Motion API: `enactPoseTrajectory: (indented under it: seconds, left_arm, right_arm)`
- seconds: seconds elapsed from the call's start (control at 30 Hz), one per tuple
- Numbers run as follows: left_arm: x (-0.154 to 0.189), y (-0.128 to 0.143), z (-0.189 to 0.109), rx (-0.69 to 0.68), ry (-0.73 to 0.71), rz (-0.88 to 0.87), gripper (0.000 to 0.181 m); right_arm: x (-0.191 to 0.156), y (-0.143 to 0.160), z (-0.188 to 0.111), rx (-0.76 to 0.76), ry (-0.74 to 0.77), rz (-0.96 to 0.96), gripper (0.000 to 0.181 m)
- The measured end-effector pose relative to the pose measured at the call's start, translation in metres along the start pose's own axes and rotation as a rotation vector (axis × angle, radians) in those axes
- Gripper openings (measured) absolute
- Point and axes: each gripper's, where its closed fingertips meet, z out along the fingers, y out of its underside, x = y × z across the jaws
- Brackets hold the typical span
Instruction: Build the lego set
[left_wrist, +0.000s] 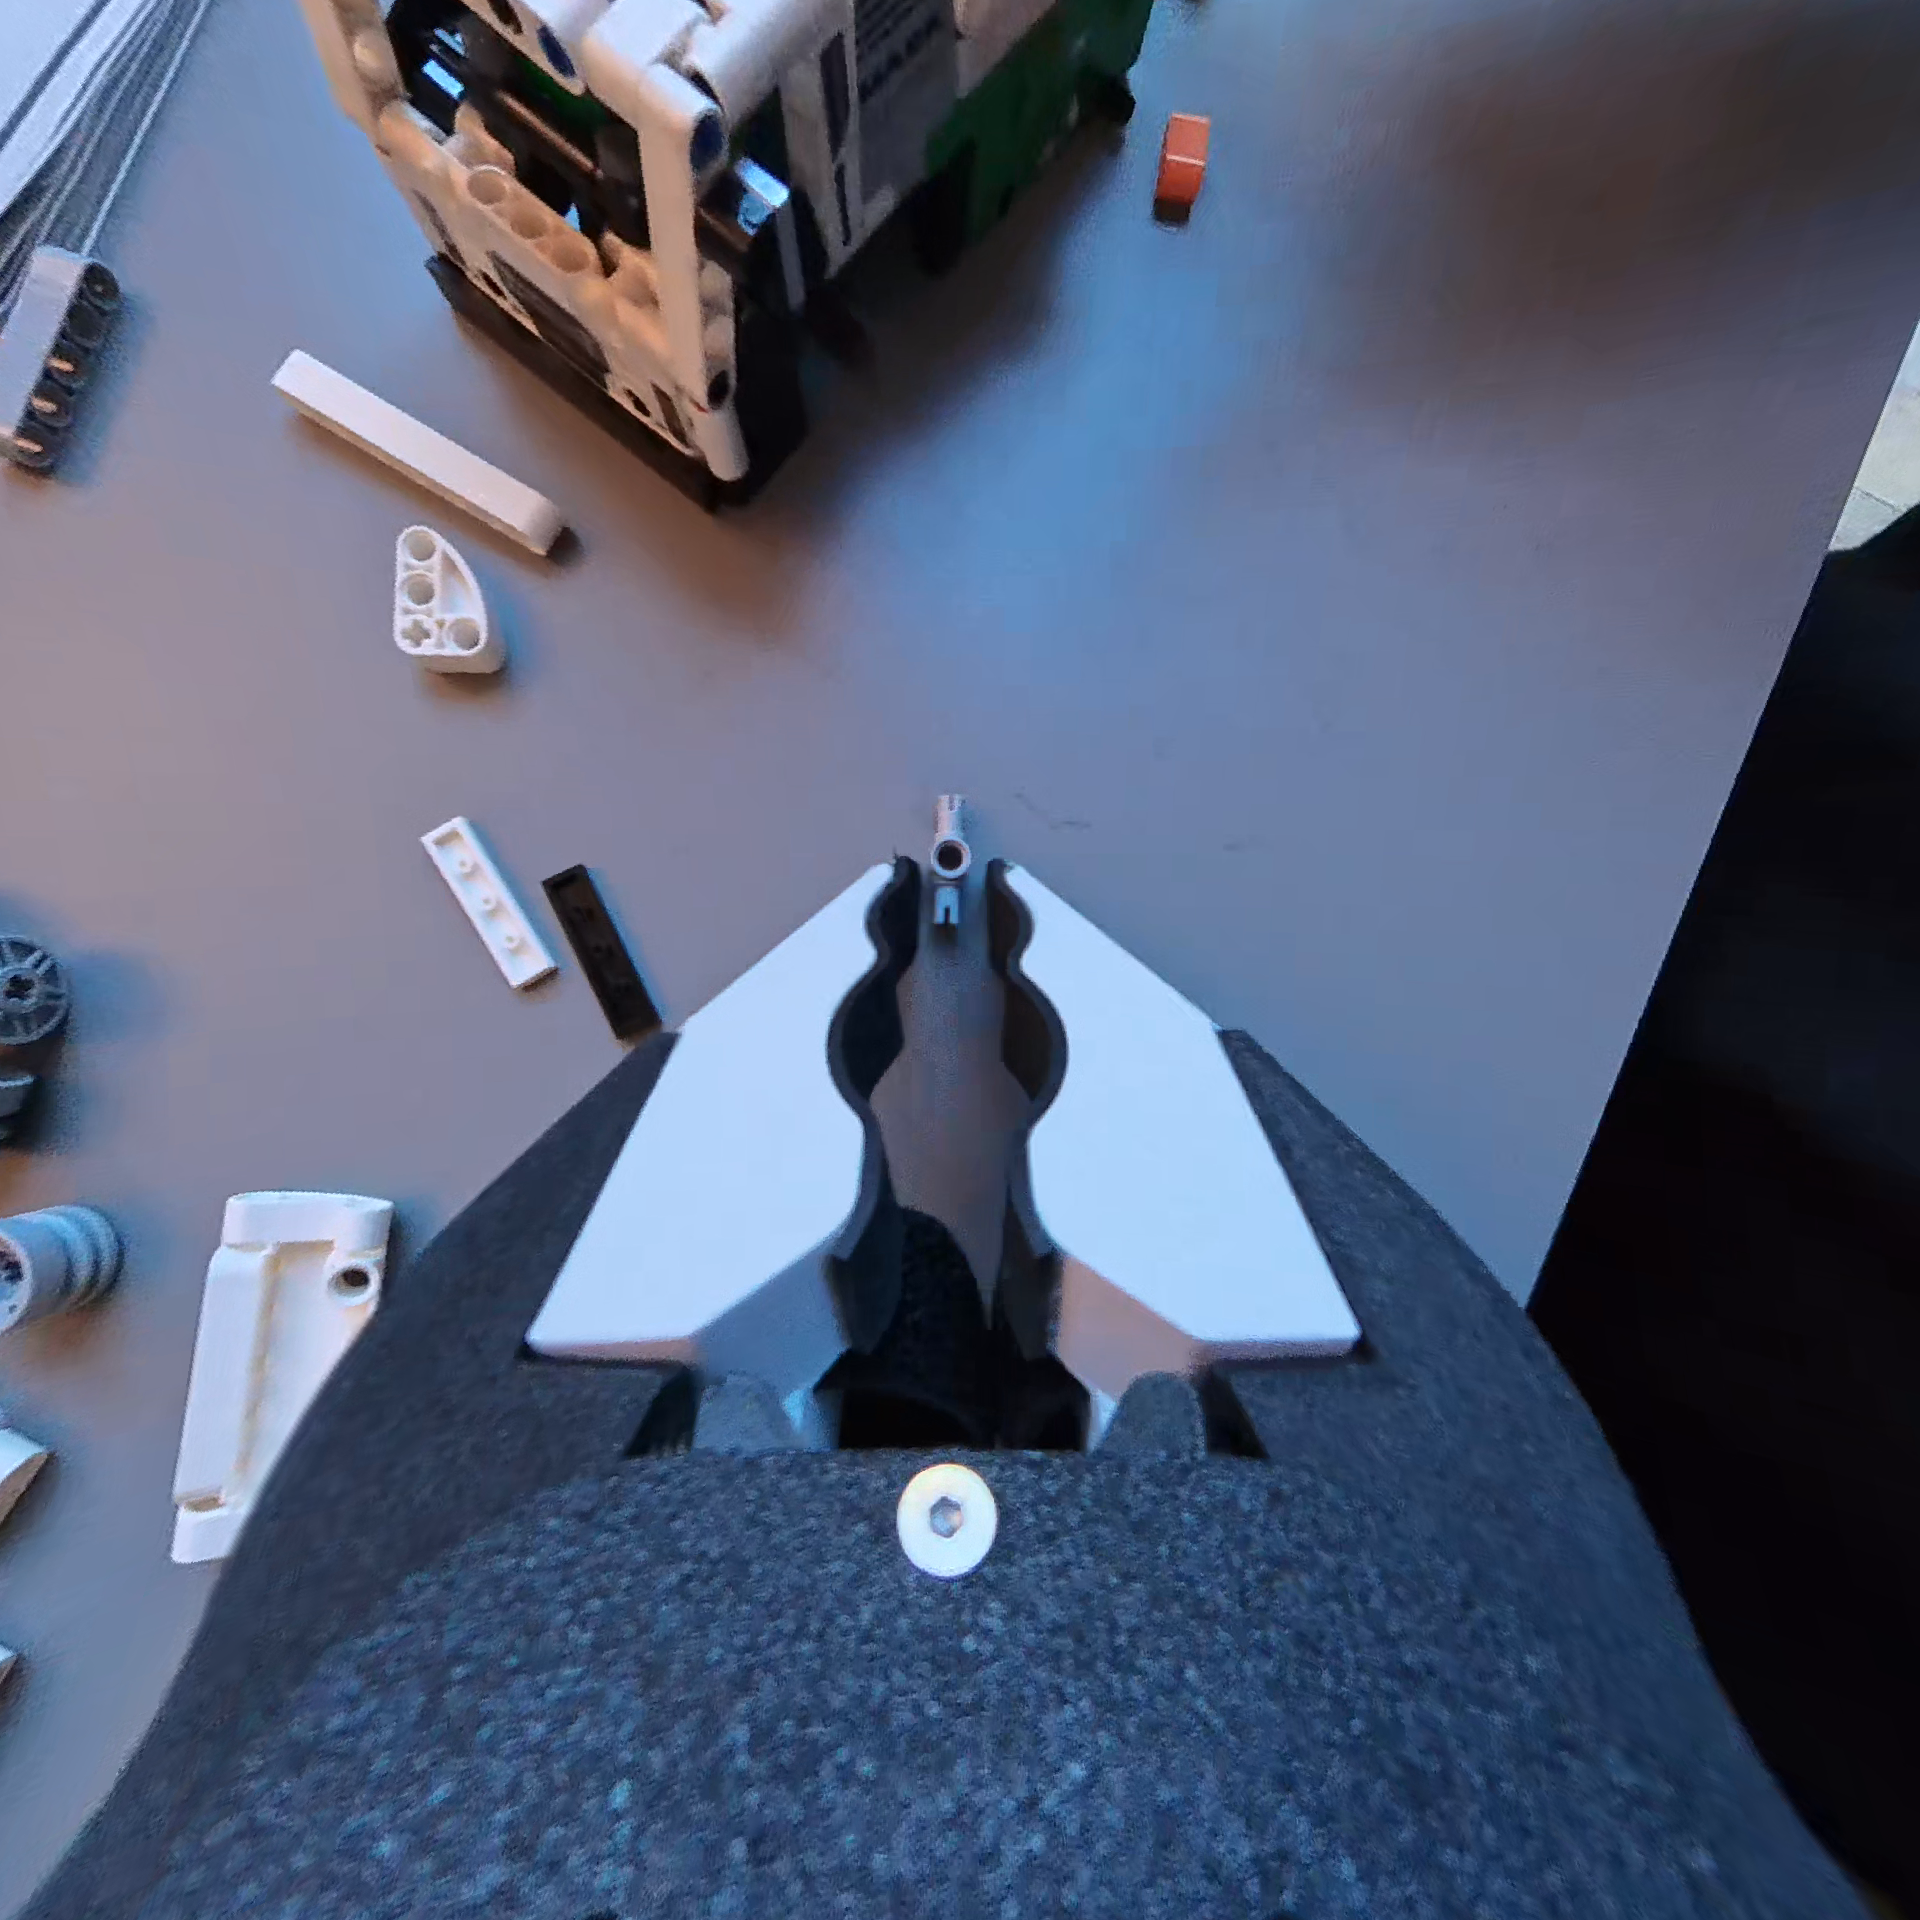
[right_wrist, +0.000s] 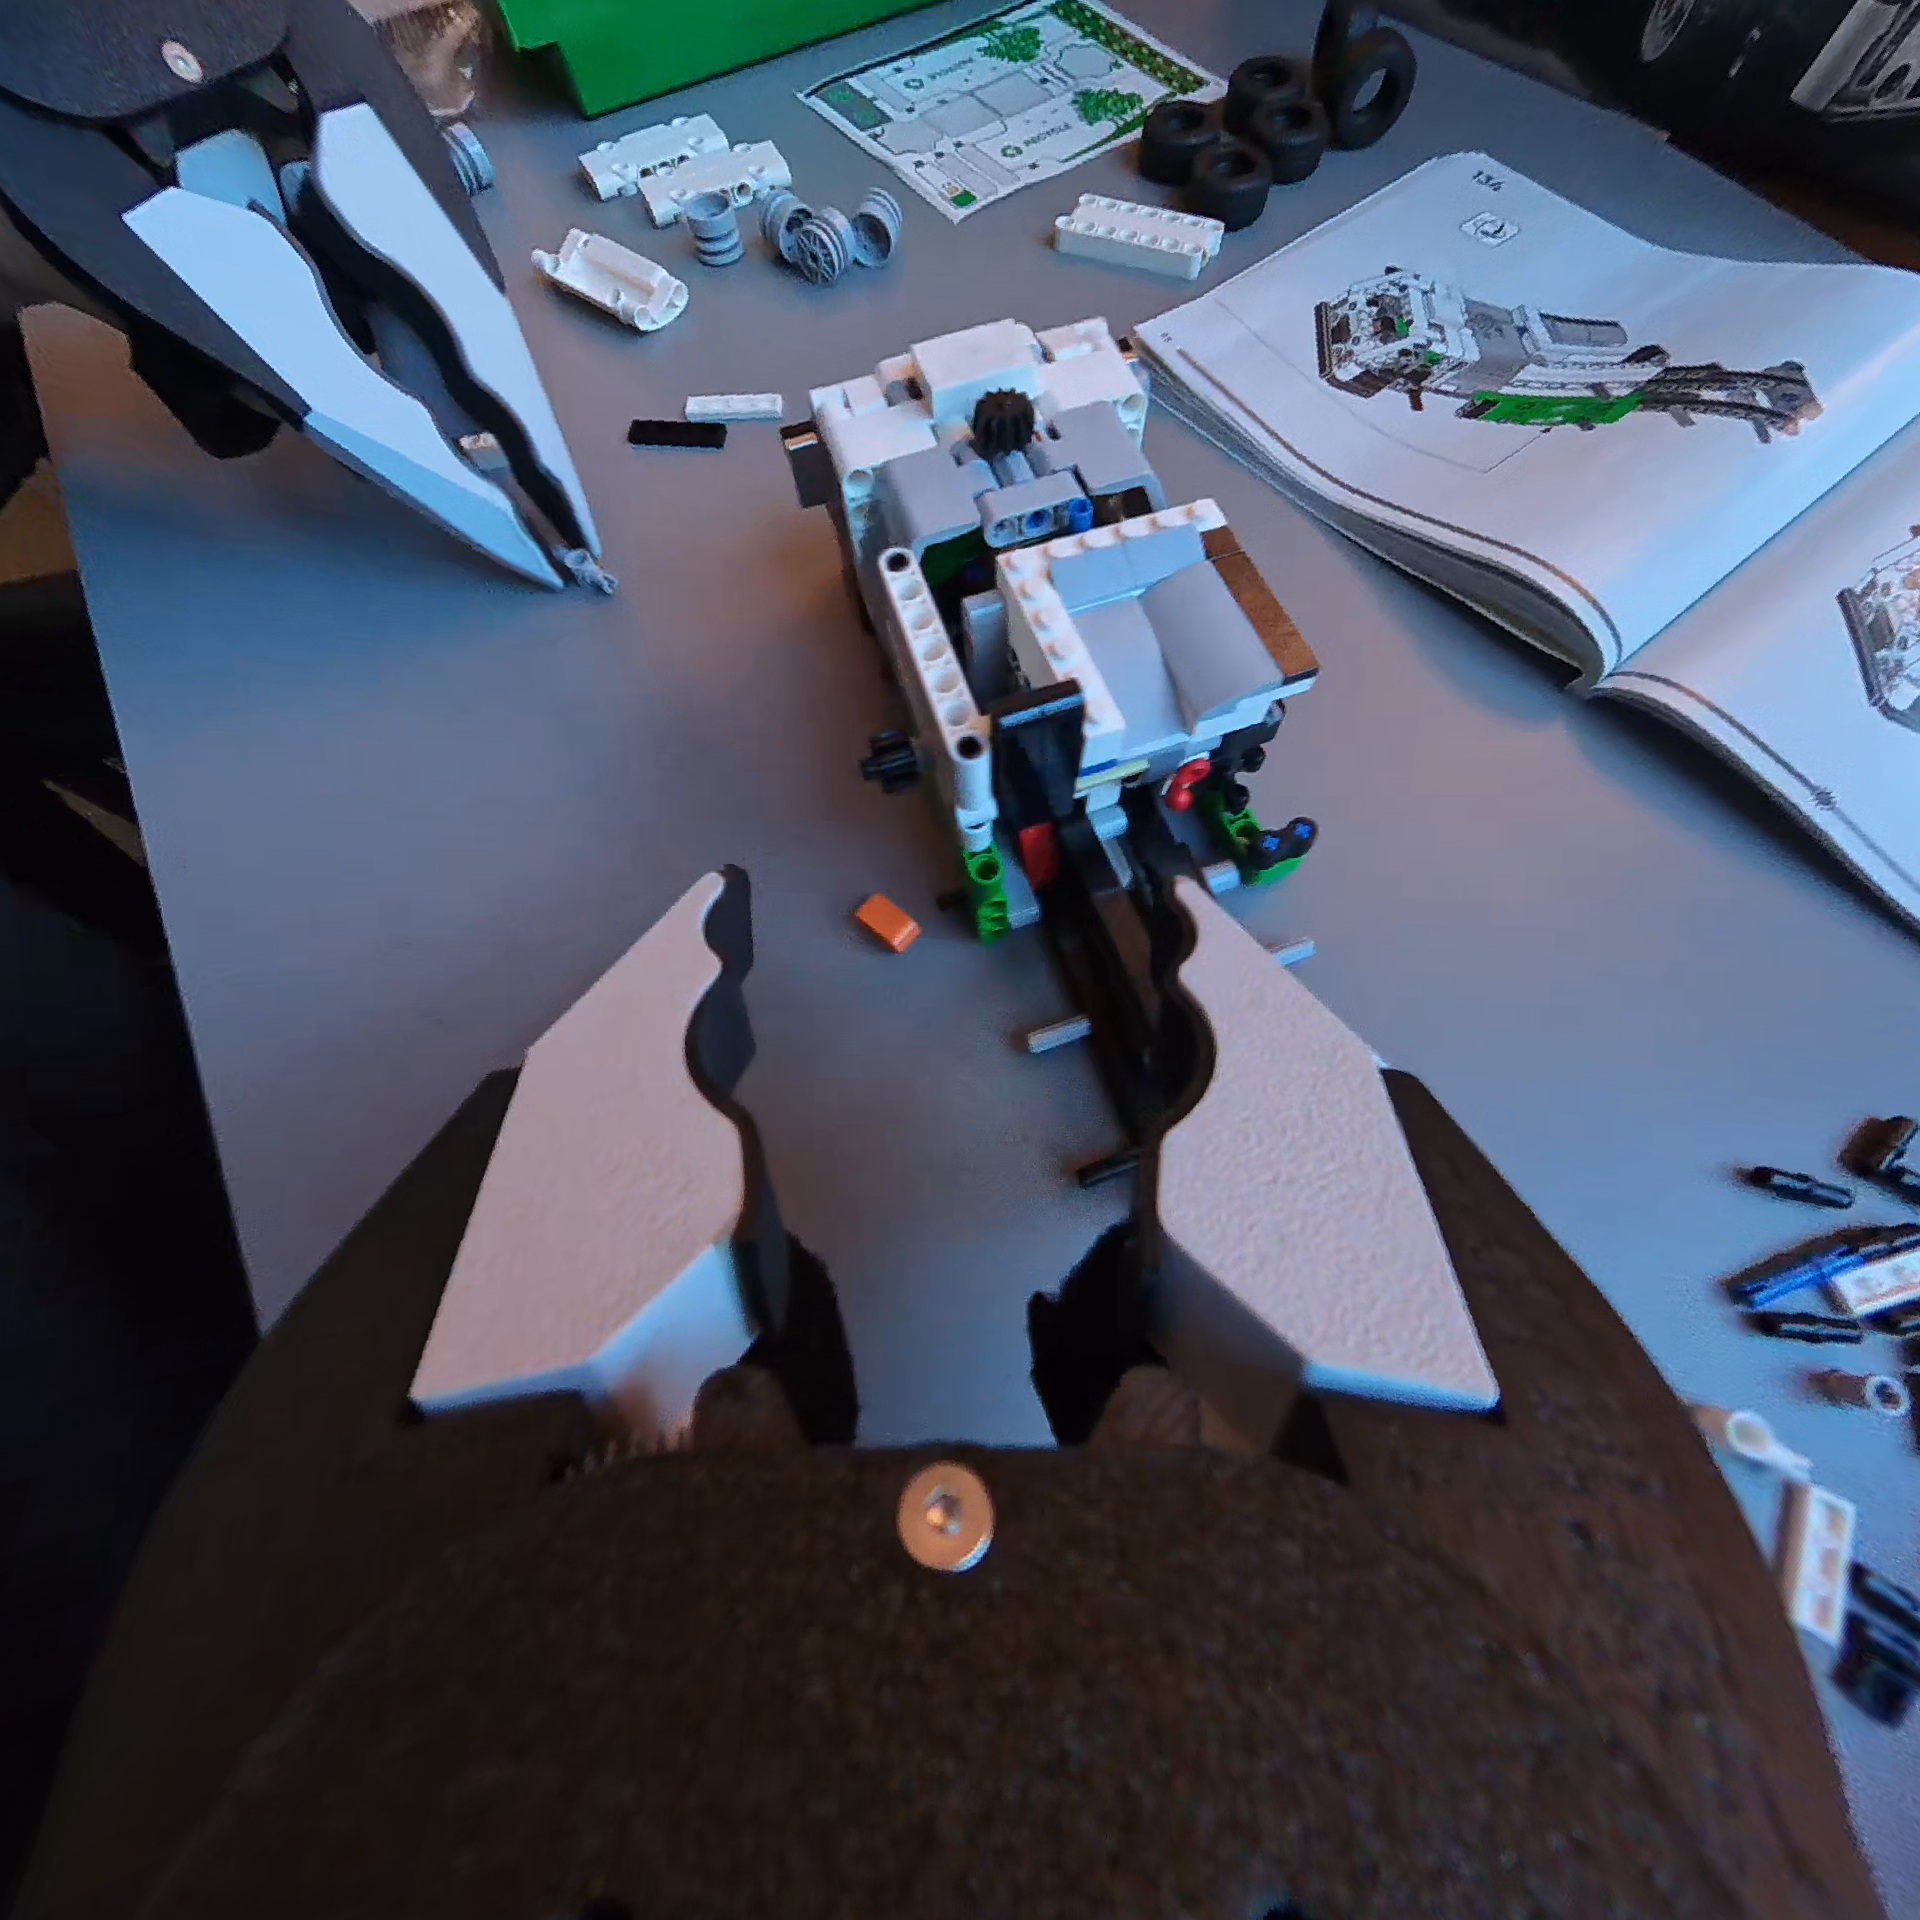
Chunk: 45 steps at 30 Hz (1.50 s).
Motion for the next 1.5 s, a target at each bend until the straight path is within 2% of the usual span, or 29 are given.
enactPoseTrajectory:
  seconds: [0.03,0.13,0.23,0.4,0.53,0.63,0.83,1.0,1.17,1.33,1.5]
  left_arm:
    - [-0.001,-0.001,0.000,0.005,-0.009,-0.003,0.018]
    - [-0.002,-0.005,-0.003,0.070,-0.050,-0.020,0.027]
    - [0.009,-0.012,-0.012,0.207,-0.039,-0.033,0.030]
    - [0.024,-0.018,-0.042,0.457,-0.044,-0.029,0.031]
    - [0.018,-0.018,-0.072,0.606,-0.130,-0.016,0.032]
    - [0.006,-0.007,-0.078,0.593,-0.190,-0.045,0.032]
    - [0.004,-0.002,-0.078,0.573,-0.169,-0.081,0.032]
    - [0.003,0.002,-0.067,0.502,-0.216,-0.050,0.032]
    - [0.006,0.008,-0.052,0.406,-0.179,-0.045,0.032]
    - [0.007,-0.002,-0.048,0.421,-0.170,-0.019,0.032]
    - [0.010,-0.014,-0.030,0.377,-0.115,0.024,0.032]
  right_arm:
    - [-0.003,0.000,-0.001,0.007,0.002,0.013,0.075]
    - [-0.014,-0.001,-0.003,0.034,0.001,0.057,0.068]
    - [-0.023,0.003,-0.003,0.051,0.006,0.116,0.057]
    - [-0.034,0.009,0.003,0.072,0.068,0.198,0.047]
    - [-0.042,0.012,0.006,0.082,0.138,0.228,0.045]
    - [-0.047,0.018,0.006,0.060,0.165,0.219,0.041]
    - [-0.049,0.021,0.009,0.042,0.116,0.249,0.037]
    - [-0.049,0.024,0.014,0.042,0.091,0.253,0.036]
    - [-0.042,0.023,0.010,0.058,0.117,0.246,0.033]
    - [-0.031,0.025,0.006,0.056,0.141,0.228,0.033]
    - [-0.022,0.027,0.007,0.031,0.149,0.183,0.033]
